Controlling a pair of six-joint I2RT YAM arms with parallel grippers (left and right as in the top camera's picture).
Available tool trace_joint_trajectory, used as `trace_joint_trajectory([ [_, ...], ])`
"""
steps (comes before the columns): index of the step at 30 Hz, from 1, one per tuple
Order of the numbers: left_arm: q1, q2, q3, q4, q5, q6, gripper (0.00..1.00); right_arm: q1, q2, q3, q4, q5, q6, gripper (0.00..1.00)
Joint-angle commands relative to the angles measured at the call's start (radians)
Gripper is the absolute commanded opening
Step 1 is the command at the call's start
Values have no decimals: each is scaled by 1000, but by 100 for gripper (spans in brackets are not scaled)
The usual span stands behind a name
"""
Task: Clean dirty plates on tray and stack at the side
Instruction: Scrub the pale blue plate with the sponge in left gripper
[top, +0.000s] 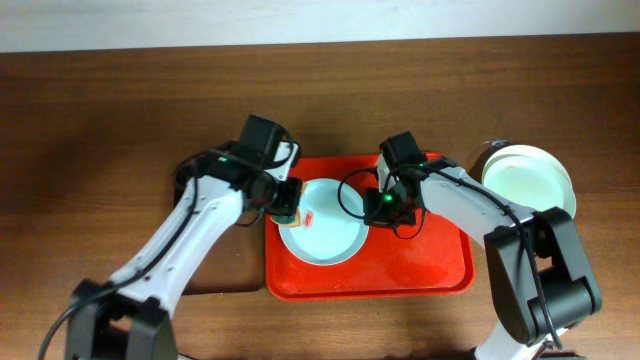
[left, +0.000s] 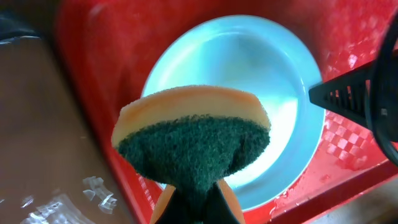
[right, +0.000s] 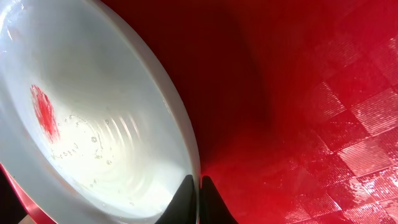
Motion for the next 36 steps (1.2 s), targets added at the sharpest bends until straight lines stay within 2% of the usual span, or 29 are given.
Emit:
trace_joint_trajectory([
  [1,-23,84,14,35,26,-11,0,9,3,-9,3,10,-2,4],
  [8,-27,212,14,135,8,-11,0,9,3,-9,3,37,-2,4],
  [10,-27,222,14,138,8,-11,0,9,3,-9,3,37,-2,19],
  [11,-27,224,14,138,8,-10,0,9,3,-9,3,37,-2,29],
  [14,-27,225,14,134,8,-10,0,-1,-6,4,-34,36,2,24],
  [16,-27,225,14,130,8,-10,0,-8,-44,17,-53,37,3,35],
  [18,-27,225,14,129,9,-10,0,-8,-64,17,-54,80,42,41],
  [21,-29,225,14,127,8,-10,0,-8,-103,63,-109,93,43,41],
  [24,-29,225,14,128,8,-10,0,10,-200,74,-153,325,163,39],
  [26,-29,225,14,130,8,-10,0,18,-225,74,-144,369,173,38],
  [27,-29,225,14,130,8,-10,0,18,-224,74,-120,368,173,62],
  [28,-29,225,14,130,8,-10,0,18,-224,74,-102,351,173,58],
  [29,-29,225,14,130,8,-10,0,18,-224,74,-100,338,173,22],
  [30,-29,225,14,130,8,-10,0,19,-224,70,-103,339,173,4],
  [36,-29,225,14,129,8,-10,0,19,-222,31,-102,338,174,4],
])
